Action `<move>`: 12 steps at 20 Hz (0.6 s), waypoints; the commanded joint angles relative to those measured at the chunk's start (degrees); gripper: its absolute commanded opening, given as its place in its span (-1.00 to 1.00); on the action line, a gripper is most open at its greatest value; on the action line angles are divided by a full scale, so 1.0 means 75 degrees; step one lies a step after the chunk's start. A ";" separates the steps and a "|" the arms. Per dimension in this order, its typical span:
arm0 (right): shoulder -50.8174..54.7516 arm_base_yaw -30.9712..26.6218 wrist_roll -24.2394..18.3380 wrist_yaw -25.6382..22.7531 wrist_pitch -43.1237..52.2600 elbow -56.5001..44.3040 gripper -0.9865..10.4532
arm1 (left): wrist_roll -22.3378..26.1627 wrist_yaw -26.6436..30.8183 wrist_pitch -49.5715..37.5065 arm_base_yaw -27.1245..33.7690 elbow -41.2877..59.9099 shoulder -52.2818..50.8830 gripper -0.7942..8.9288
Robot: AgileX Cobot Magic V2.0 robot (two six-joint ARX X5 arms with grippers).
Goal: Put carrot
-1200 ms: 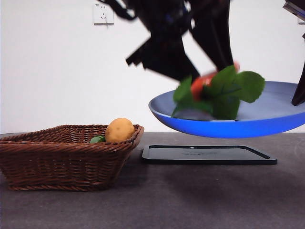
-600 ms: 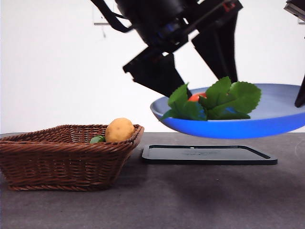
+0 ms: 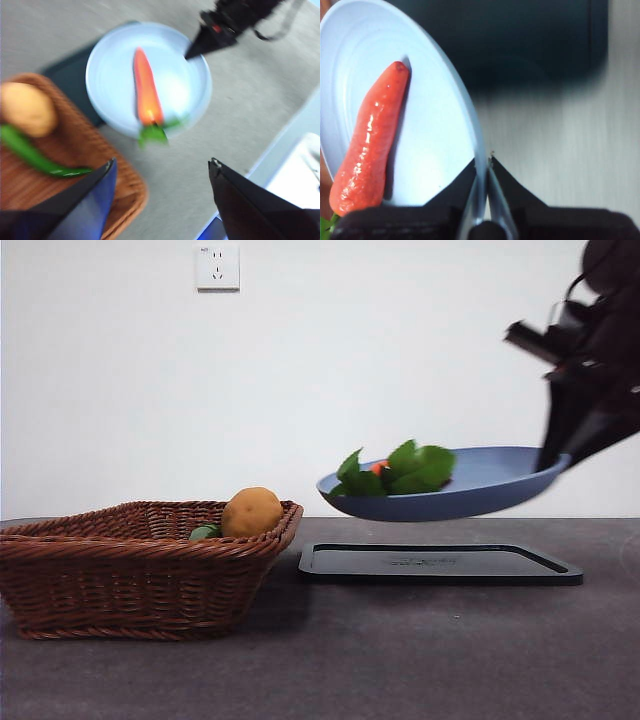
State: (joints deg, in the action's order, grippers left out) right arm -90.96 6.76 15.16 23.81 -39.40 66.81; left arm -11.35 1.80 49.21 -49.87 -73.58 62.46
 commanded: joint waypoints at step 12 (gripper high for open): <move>-0.3494 -0.0204 0.0312 -0.0015 0.0195 0.2500 -0.65 | 0.0061 0.0548 0.0195 -0.0044 -0.0082 -0.0300 -0.17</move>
State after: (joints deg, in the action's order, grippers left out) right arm -115.22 5.23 17.32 23.81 -38.02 84.29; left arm -11.14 5.67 50.98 -49.87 -73.58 59.77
